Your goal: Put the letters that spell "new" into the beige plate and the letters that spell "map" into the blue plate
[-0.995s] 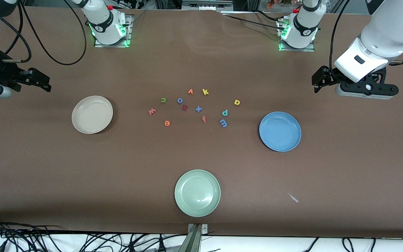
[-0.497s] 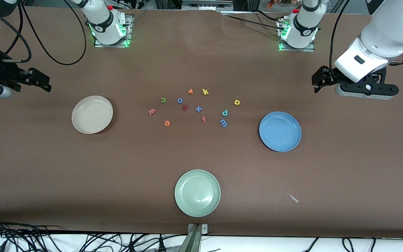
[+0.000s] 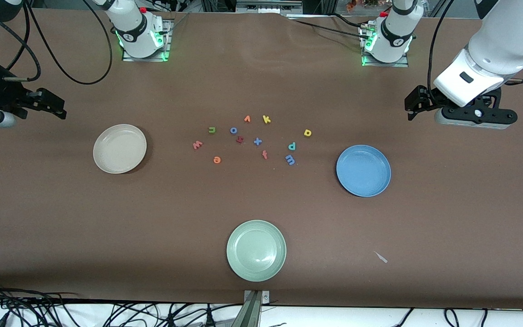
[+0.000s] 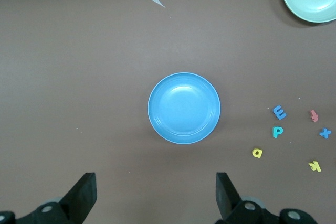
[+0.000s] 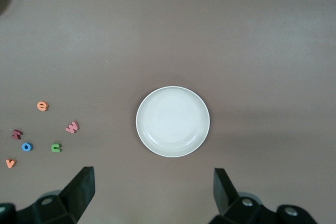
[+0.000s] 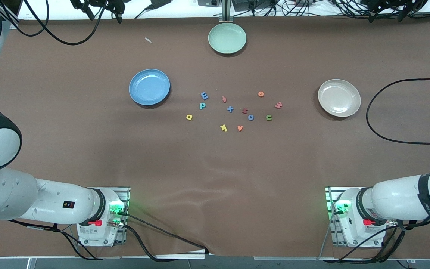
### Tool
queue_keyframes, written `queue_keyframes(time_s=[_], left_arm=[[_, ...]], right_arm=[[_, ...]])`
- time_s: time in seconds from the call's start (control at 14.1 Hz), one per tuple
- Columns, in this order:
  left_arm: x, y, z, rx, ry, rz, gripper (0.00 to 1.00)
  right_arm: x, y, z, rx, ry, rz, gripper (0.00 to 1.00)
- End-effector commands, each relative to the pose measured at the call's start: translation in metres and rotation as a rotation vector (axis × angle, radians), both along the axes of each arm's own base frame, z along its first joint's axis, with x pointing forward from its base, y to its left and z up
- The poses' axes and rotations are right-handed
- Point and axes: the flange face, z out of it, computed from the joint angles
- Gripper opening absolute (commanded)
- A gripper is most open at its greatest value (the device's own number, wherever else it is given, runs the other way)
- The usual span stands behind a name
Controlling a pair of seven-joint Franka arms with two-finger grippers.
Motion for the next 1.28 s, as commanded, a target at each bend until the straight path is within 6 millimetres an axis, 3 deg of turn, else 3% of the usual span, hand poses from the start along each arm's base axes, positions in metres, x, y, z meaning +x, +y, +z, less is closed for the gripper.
queue_keyframes(time_s=[0.0,0.78,1.21], left_arm=[[-0.001,0.002,0.005,0.027,-0.001,-0.007,1.00],[-0.001,0.002,0.005,0.027,-0.001,-0.007,1.00],[-0.001,0.002,0.006,0.027,-0.003,-0.006,1.00]], right_arm=[[-0.003,-0.001,0.002,0.008,-0.009,-0.003,1.00],[-0.002,0.000,0.001,0.009,-0.009,-0.001,1.00],[0.003,0.005,-0.009,0.021,0.009,0.005,1.00]])
